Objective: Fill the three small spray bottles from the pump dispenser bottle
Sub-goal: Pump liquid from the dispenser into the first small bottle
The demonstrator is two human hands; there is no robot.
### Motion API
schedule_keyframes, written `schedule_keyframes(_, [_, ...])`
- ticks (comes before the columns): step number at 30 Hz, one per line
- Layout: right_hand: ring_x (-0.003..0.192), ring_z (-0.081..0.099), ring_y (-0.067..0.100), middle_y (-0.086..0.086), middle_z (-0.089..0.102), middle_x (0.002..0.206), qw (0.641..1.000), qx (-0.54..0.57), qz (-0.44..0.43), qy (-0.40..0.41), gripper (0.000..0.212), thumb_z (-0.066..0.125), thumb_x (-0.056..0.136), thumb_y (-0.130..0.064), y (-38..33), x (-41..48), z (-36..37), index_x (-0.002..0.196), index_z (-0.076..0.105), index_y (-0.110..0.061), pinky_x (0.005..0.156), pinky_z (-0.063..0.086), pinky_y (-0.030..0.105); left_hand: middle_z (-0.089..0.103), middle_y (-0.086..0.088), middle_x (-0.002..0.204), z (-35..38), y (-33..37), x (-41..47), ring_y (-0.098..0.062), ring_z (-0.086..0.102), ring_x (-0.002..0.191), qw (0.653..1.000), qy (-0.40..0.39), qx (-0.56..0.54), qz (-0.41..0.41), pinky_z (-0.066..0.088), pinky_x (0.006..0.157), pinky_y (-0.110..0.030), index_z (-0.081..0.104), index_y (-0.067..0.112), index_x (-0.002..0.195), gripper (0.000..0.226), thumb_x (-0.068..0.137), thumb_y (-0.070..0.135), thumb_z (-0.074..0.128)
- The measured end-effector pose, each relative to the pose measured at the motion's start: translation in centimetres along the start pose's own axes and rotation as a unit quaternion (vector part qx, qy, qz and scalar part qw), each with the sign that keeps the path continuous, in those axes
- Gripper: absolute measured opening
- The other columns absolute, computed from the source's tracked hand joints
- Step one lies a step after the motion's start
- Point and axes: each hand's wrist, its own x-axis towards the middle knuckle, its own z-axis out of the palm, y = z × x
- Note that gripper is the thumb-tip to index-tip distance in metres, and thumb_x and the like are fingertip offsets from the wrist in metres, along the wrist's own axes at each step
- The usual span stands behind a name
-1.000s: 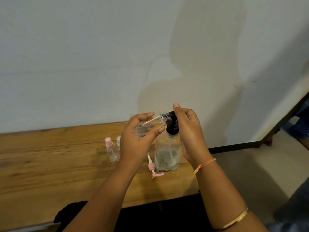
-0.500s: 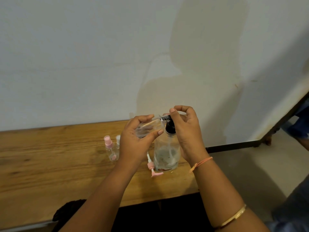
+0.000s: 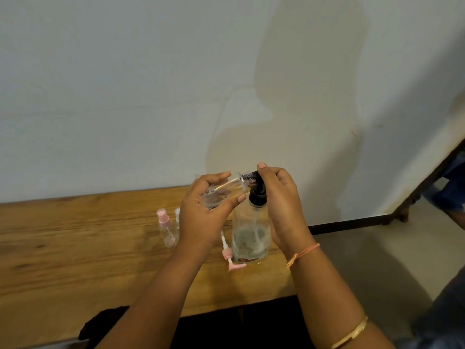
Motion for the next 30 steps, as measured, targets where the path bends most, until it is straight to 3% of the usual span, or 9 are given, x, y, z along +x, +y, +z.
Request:
schedule_keyframes(4, [0.079,0.058,0.009,-0.002,0.062,0.085,1.0,-0.015,-0.017,0.0,0.013,0.053,0.093,-0.031,0.3,0.1,0.0,0.096,0.056,-0.019,0.062,0.049,0.017,0.064,0.013,0.105,0.0,-0.2,-0.1,-0.01,0.062,0.102,1.0,-0.001,-0.007,-0.011,0.053,0.082,-0.027,0.058,0.043,0.092,0.04,0.065,0.024,0.08])
schedule_keyframes(7, [0.079,0.057,0.01,-0.003,0.061,0.085,0.999,-0.036,-0.021,-0.001,0.008,0.051,0.094,-0.027,0.3,0.1,0.0,0.091,0.056,-0.022,0.063,0.049,0.017,0.063,0.015,0.106,0.1,-0.4,-0.1,-0.004,0.063,0.097,1.0,-0.007,-0.012,-0.023,0.053,0.076,-0.017,0.058,0.042,0.092,0.04,0.066,0.02,0.08])
schedule_keyframes(10, [0.077,0.056,0.01,-0.001,0.062,0.082,0.998,-0.058,-0.025,-0.003,0.016,0.05,0.095,-0.024,0.1,0.2,0.1,0.086,0.061,-0.017,0.06,0.049,0.016,0.062,0.017,0.104,0.1,-0.5,-0.1,0.007,0.059,0.095,0.999,-0.012,-0.014,-0.027,0.048,0.073,-0.006,0.059,0.041,0.091,0.04,0.065,0.019,0.08])
schedule_keyframes(13, [0.076,0.056,0.014,0.003,0.064,0.08,0.996,-0.08,-0.03,-0.001,0.025,0.048,0.096,-0.022,0.1,0.1,0.2,0.078,0.064,-0.017,0.065,0.049,0.025,0.061,0.02,0.101,0.1,-0.3,-0.2,0.015,0.055,0.094,1.0,-0.012,-0.002,-0.026,0.044,0.073,-0.001,0.058,0.041,0.091,0.04,0.065,0.019,0.08])
schedule_keyframes(17, [0.072,0.048,0.021,0.026,0.053,0.078,0.999,-0.045,-0.021,-0.003,0.04,0.049,0.095,-0.029,-0.1,-0.2,0.2,0.093,0.06,0.01,0.062,0.041,0.028,0.062,0.018,0.102,0.1,-0.1,-0.2,-0.001,0.062,0.098,1.0,-0.003,-0.01,-0.022,0.052,0.077,-0.015,0.058,0.041,0.092,0.038,0.062,0.028,0.078])
schedule_keyframes(19, [0.073,0.047,0.02,0.036,0.054,0.092,0.999,-0.044,-0.024,-0.005,0.045,0.049,0.095,-0.033,-0.1,-0.2,0.2,0.099,0.058,0.011,0.063,0.039,0.028,0.062,0.018,0.103,0.1,0.1,-0.1,-0.005,0.063,0.098,1.0,0.0,-0.016,-0.022,0.054,0.078,-0.02,0.058,0.042,0.091,0.037,0.059,0.035,0.075])
schedule_keyframes(22, [0.074,0.047,0.02,0.037,0.054,0.101,0.999,-0.04,-0.019,-0.006,0.048,0.049,0.094,-0.035,-0.2,-0.3,0.1,0.1,0.058,0.011,0.063,0.039,0.029,0.062,0.018,0.103,0.2,0.1,-0.1,-0.005,0.062,0.098,1.0,-0.001,-0.009,-0.018,0.051,0.076,-0.018,0.058,0.042,0.091,0.037,0.062,0.031,0.077])
schedule_keyframes(26, [0.068,0.053,0.013,0.027,0.062,0.094,0.997,-0.063,-0.05,0.002,0.028,0.051,0.095,-0.027,-0.6,-0.1,0.1,0.09,0.067,-0.005,0.057,0.045,0.019,0.061,0.019,0.103,0.1,0.1,0.0,-0.007,0.062,0.1,1.0,-0.001,-0.001,-0.018,0.048,0.075,-0.014,0.056,0.043,0.092,0.037,0.063,0.031,0.077])
schedule_keyframes(30, [0.071,0.059,0.005,-0.001,0.069,0.084,0.992,-0.085,-0.088,0.016,0.021,0.049,0.095,-0.019,-0.2,0.1,0.3,0.09,0.069,-0.016,0.059,0.047,0.011,0.061,0.019,0.103,0.1,-0.1,0.0,-0.009,0.061,0.103,1.0,-0.004,0.006,-0.017,0.054,0.084,-0.03,0.057,0.043,0.092,0.037,0.061,0.035,0.076])
